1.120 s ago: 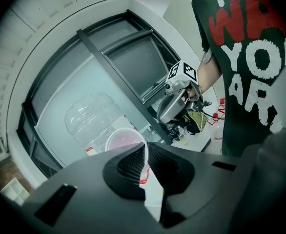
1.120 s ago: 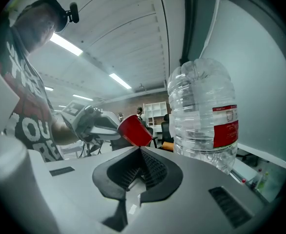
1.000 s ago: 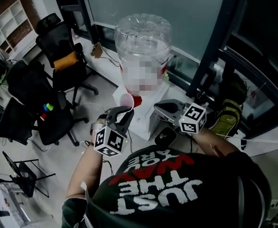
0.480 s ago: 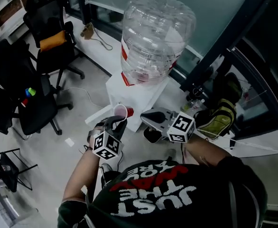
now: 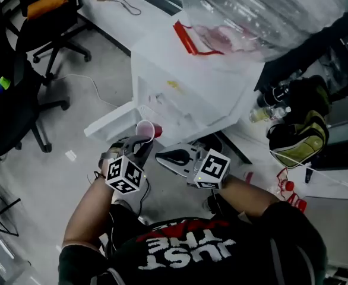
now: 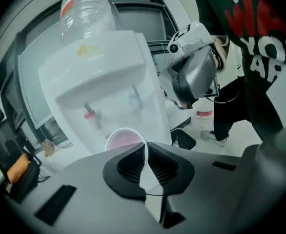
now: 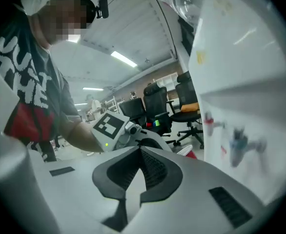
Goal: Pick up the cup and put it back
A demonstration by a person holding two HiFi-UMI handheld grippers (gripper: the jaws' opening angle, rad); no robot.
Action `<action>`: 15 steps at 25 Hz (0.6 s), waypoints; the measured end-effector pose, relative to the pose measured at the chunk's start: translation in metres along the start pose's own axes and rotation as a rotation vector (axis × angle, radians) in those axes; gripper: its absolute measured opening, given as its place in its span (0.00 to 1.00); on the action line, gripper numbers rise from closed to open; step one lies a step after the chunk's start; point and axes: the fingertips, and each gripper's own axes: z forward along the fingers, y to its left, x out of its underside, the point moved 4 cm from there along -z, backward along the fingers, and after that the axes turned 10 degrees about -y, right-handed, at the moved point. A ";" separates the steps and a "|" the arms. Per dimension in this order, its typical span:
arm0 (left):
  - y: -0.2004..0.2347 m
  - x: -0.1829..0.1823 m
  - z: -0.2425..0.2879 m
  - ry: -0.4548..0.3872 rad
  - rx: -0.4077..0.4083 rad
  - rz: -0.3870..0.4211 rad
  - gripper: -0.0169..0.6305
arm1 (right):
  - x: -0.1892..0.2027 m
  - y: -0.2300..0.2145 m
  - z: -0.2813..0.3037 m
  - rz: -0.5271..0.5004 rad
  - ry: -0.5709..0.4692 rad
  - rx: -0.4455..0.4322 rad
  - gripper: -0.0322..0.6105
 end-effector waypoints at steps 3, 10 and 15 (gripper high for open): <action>-0.012 0.075 0.032 0.002 0.038 0.030 0.06 | 0.076 -0.027 0.026 -0.008 -0.011 0.008 0.10; -0.043 0.221 0.092 0.073 0.149 0.049 0.06 | 0.199 -0.067 0.042 -0.006 0.038 0.110 0.10; -0.056 0.294 0.148 0.125 0.178 -0.107 0.06 | 0.245 -0.072 0.044 0.045 0.120 0.177 0.10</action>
